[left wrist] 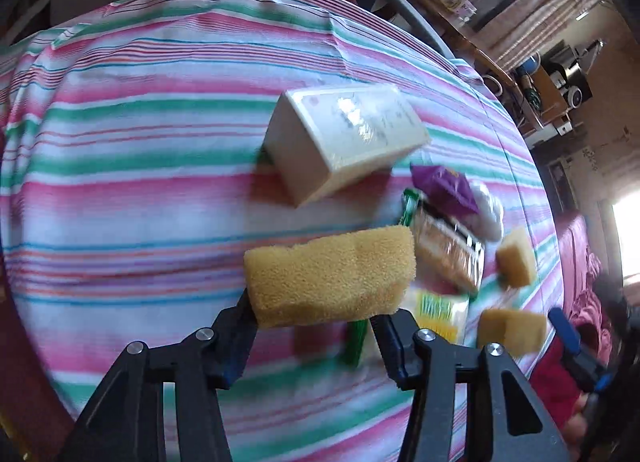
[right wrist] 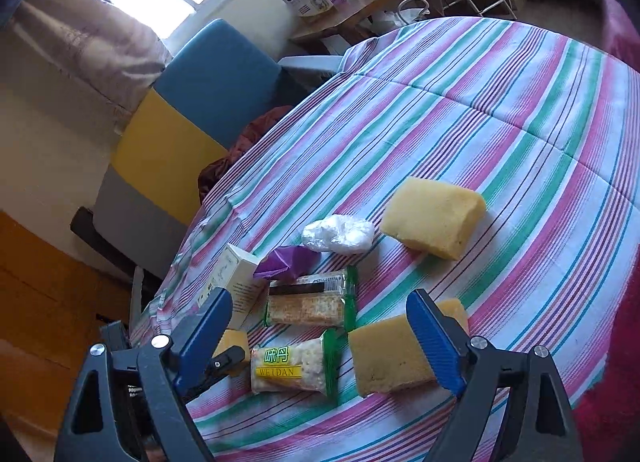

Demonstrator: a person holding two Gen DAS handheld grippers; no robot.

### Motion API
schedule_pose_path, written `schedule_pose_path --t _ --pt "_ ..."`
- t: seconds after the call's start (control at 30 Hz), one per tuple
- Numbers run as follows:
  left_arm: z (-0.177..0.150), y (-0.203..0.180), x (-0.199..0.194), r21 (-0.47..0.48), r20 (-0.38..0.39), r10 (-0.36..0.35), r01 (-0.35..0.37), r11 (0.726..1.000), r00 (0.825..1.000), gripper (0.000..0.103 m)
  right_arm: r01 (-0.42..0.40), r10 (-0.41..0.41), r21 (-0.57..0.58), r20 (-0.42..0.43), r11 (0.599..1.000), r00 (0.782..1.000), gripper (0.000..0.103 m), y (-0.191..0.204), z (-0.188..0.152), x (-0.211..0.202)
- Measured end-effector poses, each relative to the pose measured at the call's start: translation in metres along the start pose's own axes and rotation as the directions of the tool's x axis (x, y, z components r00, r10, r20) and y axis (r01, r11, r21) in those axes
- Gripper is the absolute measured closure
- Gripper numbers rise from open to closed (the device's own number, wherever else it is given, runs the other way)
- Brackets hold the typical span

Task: Organize objects
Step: 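Grasp a yellow sponge with the left tool while the right approaches a WEIDAN snack packet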

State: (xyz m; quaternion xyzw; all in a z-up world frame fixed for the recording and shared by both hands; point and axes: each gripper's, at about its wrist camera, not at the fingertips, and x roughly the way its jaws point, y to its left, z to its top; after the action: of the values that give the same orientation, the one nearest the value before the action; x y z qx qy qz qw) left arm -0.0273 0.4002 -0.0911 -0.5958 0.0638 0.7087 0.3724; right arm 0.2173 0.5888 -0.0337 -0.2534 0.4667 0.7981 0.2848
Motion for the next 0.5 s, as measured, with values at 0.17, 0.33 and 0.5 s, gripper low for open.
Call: schedule_pose_path --t 0.17,0.33,0.5 --pt "-0.032 0.0 -0.021 0.101 0.049 0.029 -0.034 0.994 0.998 0.049 -0.017 0.007 -0.13 -0.08 0.991 0.997 0.014 0.024 -0.011 0.015" --pt "-0.066 0.0 -0.045 0.203 0.096 0.03 -0.049 0.978 0.995 0.049 0.001 -0.044 -0.312 -0.133 0.95 0.99 0.014 0.052 -0.031 0.029" --pt "-0.093 0.007 -0.078 0.275 0.149 0.002 -0.043 0.96 0.989 0.049 0.01 -0.131 -0.499 -0.208 0.866 0.969 0.014 0.076 -0.06 0.05"
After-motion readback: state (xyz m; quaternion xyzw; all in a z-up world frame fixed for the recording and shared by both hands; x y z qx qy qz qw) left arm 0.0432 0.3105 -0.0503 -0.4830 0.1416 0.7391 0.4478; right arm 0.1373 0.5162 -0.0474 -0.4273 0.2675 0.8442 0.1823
